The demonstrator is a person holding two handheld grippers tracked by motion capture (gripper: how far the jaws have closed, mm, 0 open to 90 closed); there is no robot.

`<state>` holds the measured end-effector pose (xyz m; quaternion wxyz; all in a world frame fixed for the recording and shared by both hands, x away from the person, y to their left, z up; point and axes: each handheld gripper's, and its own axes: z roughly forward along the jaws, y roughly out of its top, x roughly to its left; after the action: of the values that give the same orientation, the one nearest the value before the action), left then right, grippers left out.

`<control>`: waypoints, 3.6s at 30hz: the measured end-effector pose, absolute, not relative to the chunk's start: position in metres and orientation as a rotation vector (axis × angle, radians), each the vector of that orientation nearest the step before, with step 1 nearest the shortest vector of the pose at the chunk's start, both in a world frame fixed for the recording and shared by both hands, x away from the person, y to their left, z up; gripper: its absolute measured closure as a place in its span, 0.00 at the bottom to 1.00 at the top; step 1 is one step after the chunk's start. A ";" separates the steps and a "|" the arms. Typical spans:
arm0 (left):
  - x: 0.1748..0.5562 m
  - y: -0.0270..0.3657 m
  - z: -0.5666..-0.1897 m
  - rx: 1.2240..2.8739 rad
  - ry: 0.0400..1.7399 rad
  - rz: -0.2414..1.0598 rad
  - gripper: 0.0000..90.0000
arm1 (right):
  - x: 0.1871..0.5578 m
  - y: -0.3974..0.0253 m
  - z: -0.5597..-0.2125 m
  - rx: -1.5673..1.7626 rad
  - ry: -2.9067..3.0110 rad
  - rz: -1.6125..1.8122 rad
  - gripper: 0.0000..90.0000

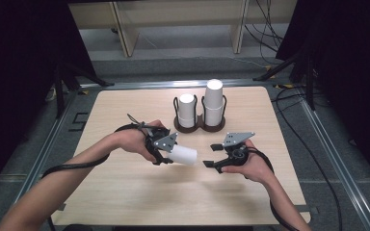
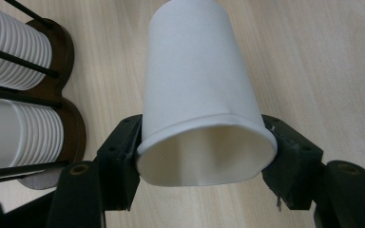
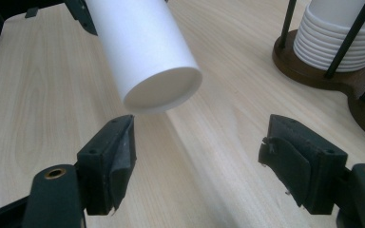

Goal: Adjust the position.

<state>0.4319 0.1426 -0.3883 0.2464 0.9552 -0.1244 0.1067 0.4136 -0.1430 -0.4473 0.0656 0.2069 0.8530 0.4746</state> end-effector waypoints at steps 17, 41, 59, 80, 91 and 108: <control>0.433 0.134 -0.385 2.689 -0.378 0.282 0.40 | 0.415 -0.136 -0.442 0.580 2.628 1.382 0.30; 0.436 0.124 -0.382 2.780 -0.406 0.266 0.40 | 0.419 -0.120 -0.432 0.523 2.641 1.374 0.30; 0.434 0.116 -0.379 2.826 -0.442 0.288 0.41 | 0.419 -0.099 -0.428 0.440 2.663 1.330 0.32; 0.432 0.110 -0.376 2.840 -0.498 0.306 0.41 | 0.423 -0.077 -0.426 0.367 2.726 1.234 0.32; 0.431 0.110 -0.375 2.834 -0.502 0.303 0.41 | 0.424 -0.070 -0.432 0.347 2.745 1.214 0.32; 0.429 0.105 -0.373 2.828 -0.540 0.290 0.41 | 0.423 -0.061 -0.441 0.322 2.791 1.203 0.31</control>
<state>0.4291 0.1053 -0.3728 0.1234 0.9699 -0.1850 0.0996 0.4231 -0.0606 -0.4410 0.0426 0.1053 0.9124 0.3931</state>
